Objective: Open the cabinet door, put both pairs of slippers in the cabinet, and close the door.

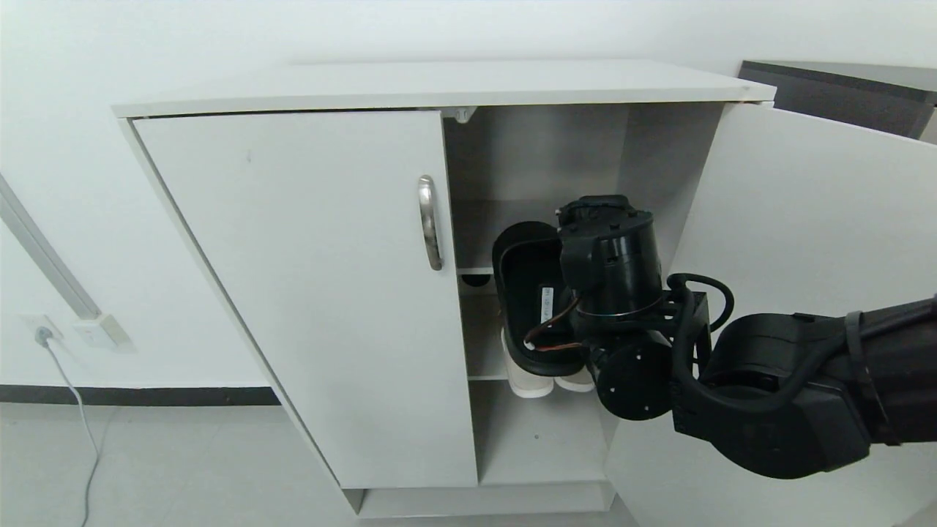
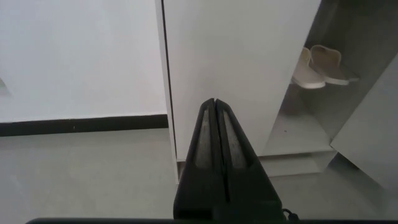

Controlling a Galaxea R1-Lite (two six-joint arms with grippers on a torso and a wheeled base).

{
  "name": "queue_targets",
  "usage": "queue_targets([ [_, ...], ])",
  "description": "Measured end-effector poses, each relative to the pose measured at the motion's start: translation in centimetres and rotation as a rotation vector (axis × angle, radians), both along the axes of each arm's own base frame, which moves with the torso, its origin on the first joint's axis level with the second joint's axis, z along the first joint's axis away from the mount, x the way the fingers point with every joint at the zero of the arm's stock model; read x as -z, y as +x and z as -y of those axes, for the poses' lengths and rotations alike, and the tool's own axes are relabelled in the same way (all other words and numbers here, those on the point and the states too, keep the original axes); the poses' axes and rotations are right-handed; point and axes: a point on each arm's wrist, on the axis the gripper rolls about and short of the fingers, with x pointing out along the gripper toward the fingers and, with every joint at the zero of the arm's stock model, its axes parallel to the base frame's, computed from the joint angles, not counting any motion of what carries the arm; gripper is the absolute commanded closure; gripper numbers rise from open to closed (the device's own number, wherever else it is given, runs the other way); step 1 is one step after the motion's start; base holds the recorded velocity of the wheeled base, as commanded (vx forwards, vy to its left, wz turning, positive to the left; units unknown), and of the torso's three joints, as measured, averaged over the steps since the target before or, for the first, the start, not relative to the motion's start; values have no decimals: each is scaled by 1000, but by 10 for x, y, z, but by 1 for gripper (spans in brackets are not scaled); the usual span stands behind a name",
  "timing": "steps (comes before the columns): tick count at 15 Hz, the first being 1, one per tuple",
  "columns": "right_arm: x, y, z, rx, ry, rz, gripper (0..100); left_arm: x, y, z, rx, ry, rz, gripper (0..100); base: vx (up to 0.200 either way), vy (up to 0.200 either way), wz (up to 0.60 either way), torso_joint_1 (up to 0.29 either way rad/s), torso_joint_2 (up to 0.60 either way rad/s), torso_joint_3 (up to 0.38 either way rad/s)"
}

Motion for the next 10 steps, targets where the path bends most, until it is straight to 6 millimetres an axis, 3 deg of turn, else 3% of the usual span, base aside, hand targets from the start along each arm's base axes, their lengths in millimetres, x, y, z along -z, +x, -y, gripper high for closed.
queue_targets([
  [2, -2, 1, -1, 0, 2, 5, 100, 0, 0, 0, 2, 1, 0, 100, 200, 0, 0, 5, 0, 2],
  [7, -1, 8, -2, 1, -18, 2, 100, 0, 0, 0, 2, 1, 0, 100, 0, 0, 0, 0, 0, 0],
  [10, -3, 26, -2, 6, -48, -15, 100, 0, 0, 0, 2, 0, 0, 100, 0, 0, 0, 0, 0, 0],
])
